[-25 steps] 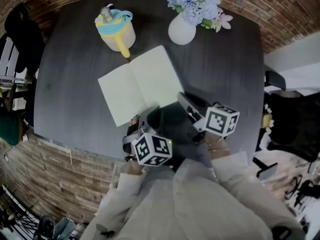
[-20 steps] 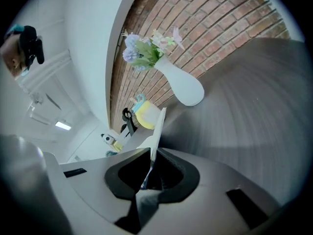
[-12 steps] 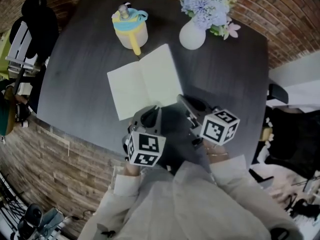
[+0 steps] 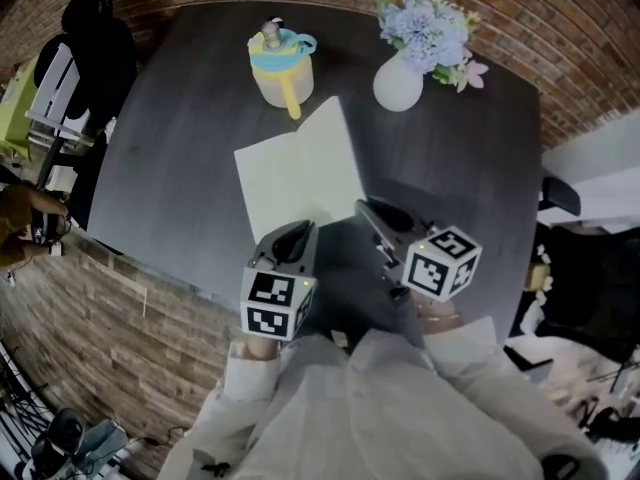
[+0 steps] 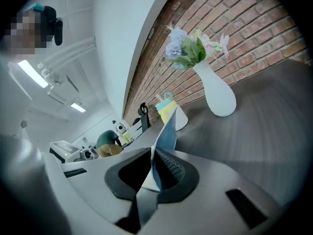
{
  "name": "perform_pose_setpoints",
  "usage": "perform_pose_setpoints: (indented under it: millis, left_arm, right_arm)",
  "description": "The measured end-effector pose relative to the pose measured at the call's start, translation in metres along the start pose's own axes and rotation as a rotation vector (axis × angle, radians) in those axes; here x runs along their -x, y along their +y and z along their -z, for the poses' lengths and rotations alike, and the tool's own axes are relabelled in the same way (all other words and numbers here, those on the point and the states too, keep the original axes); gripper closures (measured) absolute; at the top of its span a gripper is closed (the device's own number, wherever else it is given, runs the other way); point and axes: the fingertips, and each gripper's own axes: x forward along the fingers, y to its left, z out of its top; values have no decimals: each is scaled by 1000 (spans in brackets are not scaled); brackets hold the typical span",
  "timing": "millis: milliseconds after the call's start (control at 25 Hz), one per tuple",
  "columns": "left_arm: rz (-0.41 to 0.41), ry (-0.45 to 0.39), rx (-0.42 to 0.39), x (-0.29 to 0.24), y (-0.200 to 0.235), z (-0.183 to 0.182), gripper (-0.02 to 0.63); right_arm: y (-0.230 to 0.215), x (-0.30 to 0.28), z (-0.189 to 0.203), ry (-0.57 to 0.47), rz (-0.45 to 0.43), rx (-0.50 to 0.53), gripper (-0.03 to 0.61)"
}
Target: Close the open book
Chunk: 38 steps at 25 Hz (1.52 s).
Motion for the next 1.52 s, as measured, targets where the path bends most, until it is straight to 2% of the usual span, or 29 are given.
perform_pose_setpoints:
  millis: [120, 320, 640, 1200, 1400, 1520]
  left_arm:
    - [33, -21, 60, 10, 4, 1, 591]
    - [59, -49, 115, 20, 13, 5, 591]
    - [86, -90, 213, 38, 33, 9, 591]
    - [109, -93, 256, 52, 58, 26, 591]
    - [107, -42, 224, 52, 72, 37, 601]
    - [119, -42, 248, 56, 82, 40, 601]
  right_arm:
    - [15, -2, 3, 17, 0, 58, 546]
    - [34, -4, 10, 45, 10, 124, 546]
    - [59, -20, 16, 75, -5, 187, 546]
    - [90, -54, 35, 137, -34, 199, 546]
    - [100, -68, 45, 158, -34, 186, 545]
    - [106, -79, 53, 173, -27, 184, 545]
